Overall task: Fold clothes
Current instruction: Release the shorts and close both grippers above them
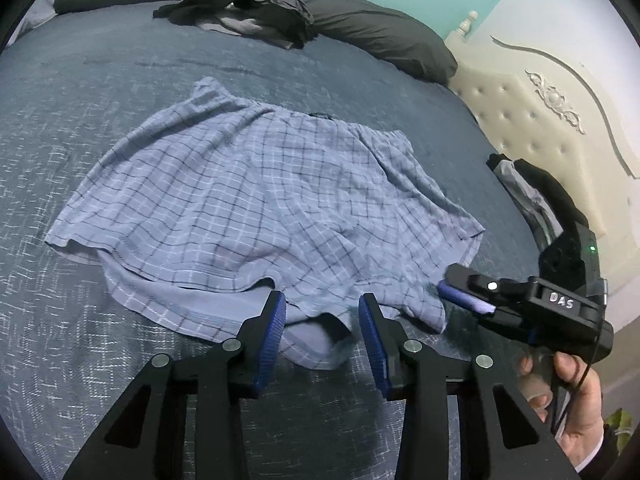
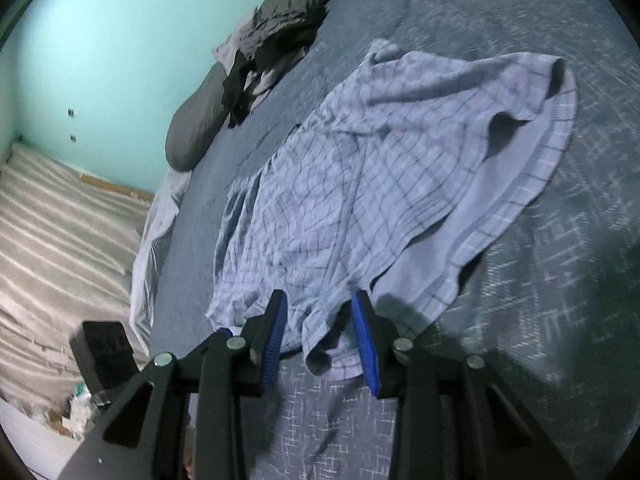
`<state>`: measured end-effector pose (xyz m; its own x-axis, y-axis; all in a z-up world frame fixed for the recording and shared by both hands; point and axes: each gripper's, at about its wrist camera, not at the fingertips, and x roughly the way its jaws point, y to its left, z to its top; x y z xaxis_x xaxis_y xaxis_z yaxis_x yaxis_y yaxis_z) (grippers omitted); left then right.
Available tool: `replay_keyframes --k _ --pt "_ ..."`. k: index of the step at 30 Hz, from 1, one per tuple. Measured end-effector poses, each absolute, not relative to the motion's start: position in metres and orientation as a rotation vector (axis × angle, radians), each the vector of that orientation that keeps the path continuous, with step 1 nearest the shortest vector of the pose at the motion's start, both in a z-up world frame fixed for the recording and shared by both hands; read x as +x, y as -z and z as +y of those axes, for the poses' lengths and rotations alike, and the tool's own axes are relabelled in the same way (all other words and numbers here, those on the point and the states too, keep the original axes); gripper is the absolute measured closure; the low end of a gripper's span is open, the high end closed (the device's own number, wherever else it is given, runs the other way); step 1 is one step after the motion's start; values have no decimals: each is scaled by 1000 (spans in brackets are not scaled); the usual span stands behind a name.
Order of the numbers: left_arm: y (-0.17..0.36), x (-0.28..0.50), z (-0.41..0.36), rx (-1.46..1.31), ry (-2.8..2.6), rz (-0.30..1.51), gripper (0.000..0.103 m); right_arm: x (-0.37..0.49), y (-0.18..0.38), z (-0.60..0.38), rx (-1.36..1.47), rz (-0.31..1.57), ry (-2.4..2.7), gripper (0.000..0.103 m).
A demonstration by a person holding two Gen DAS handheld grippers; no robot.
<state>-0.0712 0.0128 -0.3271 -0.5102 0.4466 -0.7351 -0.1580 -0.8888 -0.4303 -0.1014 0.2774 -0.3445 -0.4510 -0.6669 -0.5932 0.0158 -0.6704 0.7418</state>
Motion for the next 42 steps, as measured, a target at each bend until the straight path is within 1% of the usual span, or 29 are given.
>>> replay_keyframes --k 2,3,7,9,10,13,15,17,18,23,30,35,37,38,39,40,41,42 --pt "330 -72 13 -1319 -2407 -449 66 -102 348 275 1334 -926 2160 70" --pt "332 -72 14 -1326 -2402 -451 69 -102 349 275 1337 -925 2156 70" --pt "334 -71 17 -1328 -2393 -436 74 -102 351 274 1340 -915 2147 70" --pt "334 -71 19 -1326 -2391 -427 77 -102 351 271 1331 -896 2143 75" --pt "335 -71 19 -1327 -2388 -426 78 -102 351 269 1330 -883 2141 80" --pt "339 -72 17 -1341 -2379 -435 84 -101 352 267 1328 -870 2148 89" --pt "341 -72 16 -1350 -2366 -452 92 -100 353 267 1327 -873 2146 92" --pt "340 -71 18 -1350 -2366 -436 98 -100 351 267 1317 -858 2152 97" --pt "339 -71 19 -1349 -2366 -428 99 -99 349 267 1309 -848 2159 98" --pt "331 -65 24 -1328 -2355 -388 101 -97 341 268 1270 -817 2169 100" --pt "320 -53 17 -1298 -2388 -363 102 -88 334 269 1260 -801 2165 101" --pt "328 -54 12 -1334 -2373 -458 102 -86 336 272 1265 -822 2169 101" --pt "332 -56 14 -1351 -2360 -476 99 -88 338 273 1269 -827 2169 101" --pt "333 -57 14 -1355 -2355 -478 95 -88 339 273 1271 -830 2169 101" --pt "334 -57 15 -1359 -2351 -479 84 -89 340 274 1273 -832 2169 101" --pt "335 -58 14 -1362 -2350 -487 76 -90 341 275 1276 -835 2169 101" --pt "336 -59 13 -1362 -2342 -511 61 -90 342 275 1278 -837 2169 101" --pt "337 -61 13 -1361 -2329 -532 58 -90 342 276 1278 -838 2167 101"
